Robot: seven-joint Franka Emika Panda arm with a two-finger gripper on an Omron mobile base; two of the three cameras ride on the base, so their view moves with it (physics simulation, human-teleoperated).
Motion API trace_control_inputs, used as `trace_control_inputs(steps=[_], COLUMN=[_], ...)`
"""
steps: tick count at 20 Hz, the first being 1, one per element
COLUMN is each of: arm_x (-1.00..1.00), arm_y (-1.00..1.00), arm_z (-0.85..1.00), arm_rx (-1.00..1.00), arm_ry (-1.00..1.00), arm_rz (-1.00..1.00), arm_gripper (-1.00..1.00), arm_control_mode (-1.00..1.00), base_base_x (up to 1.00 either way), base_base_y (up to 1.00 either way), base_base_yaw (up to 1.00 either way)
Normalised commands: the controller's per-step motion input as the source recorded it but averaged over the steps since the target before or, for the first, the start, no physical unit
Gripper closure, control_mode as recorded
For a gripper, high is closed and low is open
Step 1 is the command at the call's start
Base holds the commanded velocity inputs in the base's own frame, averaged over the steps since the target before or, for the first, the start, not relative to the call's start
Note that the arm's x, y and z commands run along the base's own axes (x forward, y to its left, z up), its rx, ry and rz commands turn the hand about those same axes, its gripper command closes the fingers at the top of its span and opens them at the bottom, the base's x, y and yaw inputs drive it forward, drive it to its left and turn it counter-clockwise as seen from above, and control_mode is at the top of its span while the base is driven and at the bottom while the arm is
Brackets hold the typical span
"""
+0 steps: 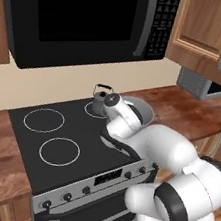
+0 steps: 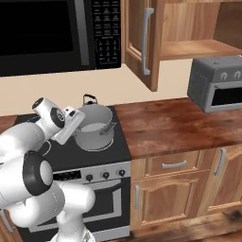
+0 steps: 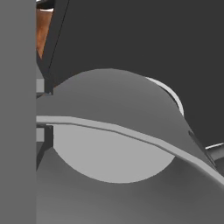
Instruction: Pick the kettle from the cabinet and place it on a stove burner. Then pick the pot from the counter and place it on another stove burner. Finally, turn both burners on.
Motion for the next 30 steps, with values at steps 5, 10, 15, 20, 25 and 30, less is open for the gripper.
trace_control_inputs(steps=[5,10,15,20,25,30], arm_x=[0.04,0.07,0.08,0.11,0.15,0.13], arm_y=[0.00,0.00,0.00,0.00,0.00,0.00], arm_z=[-0.10,-0.10,-0.13,-0.10,-0.06,-0.06], arm_rx=[0.00,0.00,0.00,0.00,0.00,0.00], arm_ry=[0.00,0.00,0.00,0.00,0.00,0.00], arm_rz=[0.00,0.00,0.00,0.00,0.00,0.00], arm_gripper=[1.00,1.00,1.00,1.00,1.00,1.00], arm_control_mode=[-1.00,-1.00,-1.00,-1.00,-1.00,-1.00], base_base_x=[0.00,0.00,0.00,0.00,0.00,0.00], base_base_y=[0.00,0.00,0.00,0.00,0.00,0.00], base_base_yaw=[0.00,0.00,0.00,0.00,0.00,0.00])
